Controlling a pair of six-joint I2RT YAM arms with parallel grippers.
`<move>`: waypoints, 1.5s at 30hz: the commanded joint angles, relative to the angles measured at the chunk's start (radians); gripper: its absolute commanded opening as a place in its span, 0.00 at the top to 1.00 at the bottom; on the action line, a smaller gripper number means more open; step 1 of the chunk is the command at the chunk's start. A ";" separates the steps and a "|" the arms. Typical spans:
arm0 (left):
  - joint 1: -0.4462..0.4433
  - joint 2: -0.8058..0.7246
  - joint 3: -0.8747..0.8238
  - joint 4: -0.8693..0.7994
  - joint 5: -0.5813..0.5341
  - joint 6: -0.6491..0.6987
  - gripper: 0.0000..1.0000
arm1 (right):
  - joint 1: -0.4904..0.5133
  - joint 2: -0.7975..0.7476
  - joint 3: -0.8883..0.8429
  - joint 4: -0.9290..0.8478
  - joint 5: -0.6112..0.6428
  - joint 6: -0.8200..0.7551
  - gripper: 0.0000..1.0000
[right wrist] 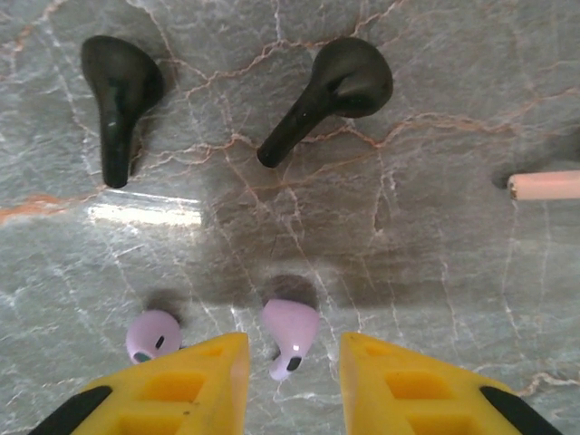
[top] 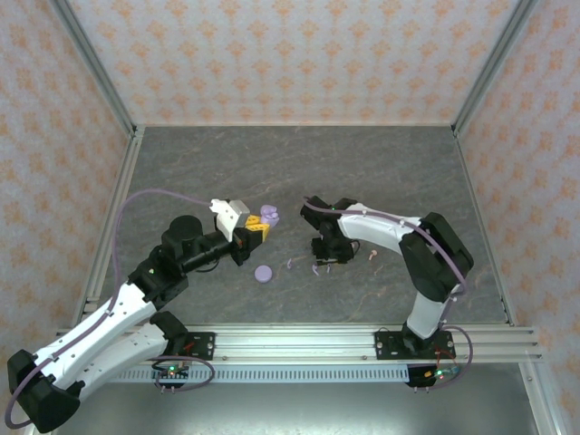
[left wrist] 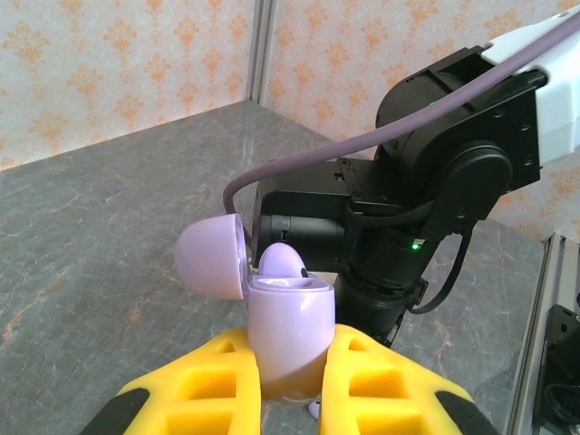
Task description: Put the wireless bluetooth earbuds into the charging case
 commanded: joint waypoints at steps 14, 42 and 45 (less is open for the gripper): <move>-0.008 -0.008 0.003 -0.011 -0.015 0.009 1.00 | 0.003 0.065 0.008 0.047 0.038 -0.042 0.71; -0.008 0.156 0.081 0.236 0.078 -0.057 1.00 | 0.003 -0.498 0.213 0.146 -0.099 -0.240 0.79; -0.008 0.192 0.099 0.256 0.101 -0.067 1.00 | 0.003 -0.540 0.229 0.192 -0.139 -0.243 0.79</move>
